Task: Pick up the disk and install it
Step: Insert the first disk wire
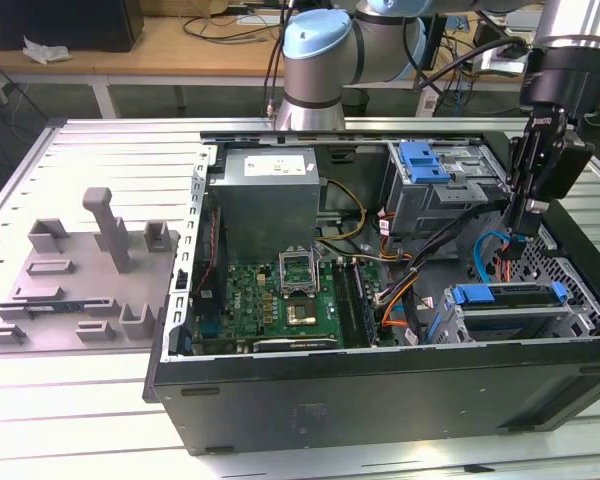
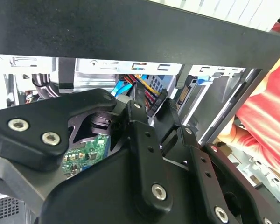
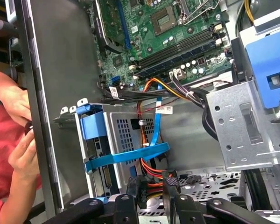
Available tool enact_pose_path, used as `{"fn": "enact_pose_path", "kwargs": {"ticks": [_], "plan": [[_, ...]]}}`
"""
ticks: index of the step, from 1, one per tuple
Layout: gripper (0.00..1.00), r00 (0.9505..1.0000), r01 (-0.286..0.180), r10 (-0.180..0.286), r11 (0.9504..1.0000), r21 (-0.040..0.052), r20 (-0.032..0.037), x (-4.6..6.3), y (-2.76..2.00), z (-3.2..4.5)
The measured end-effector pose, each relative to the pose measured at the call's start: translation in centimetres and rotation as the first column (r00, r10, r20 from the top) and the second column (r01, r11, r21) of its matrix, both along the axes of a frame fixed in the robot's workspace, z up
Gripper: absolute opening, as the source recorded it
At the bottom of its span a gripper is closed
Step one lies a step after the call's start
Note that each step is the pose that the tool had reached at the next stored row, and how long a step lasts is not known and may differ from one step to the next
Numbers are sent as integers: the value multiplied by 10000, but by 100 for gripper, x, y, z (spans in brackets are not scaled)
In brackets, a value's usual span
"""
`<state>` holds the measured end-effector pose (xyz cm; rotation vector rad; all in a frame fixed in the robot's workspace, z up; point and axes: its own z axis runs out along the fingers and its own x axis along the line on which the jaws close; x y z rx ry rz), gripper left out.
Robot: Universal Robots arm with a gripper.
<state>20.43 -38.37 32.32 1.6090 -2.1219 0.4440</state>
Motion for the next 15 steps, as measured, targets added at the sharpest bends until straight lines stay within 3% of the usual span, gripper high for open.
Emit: {"fn": "enact_pose_path", "kwargs": {"ticks": [2, 6, 12, 15], "plan": [[35, 10000, 0, 0, 10000, -71, 0, 0, 4, 0], [35, 10000, 0, 0, 10000, -89, 0, 0, 8, -10], [34, 10000, -22, 21, 9998, -207, -40, 0, 19, -27], [17, 10000, -31, 30, 9997, -251, -59, 0, 23, -30]]}}
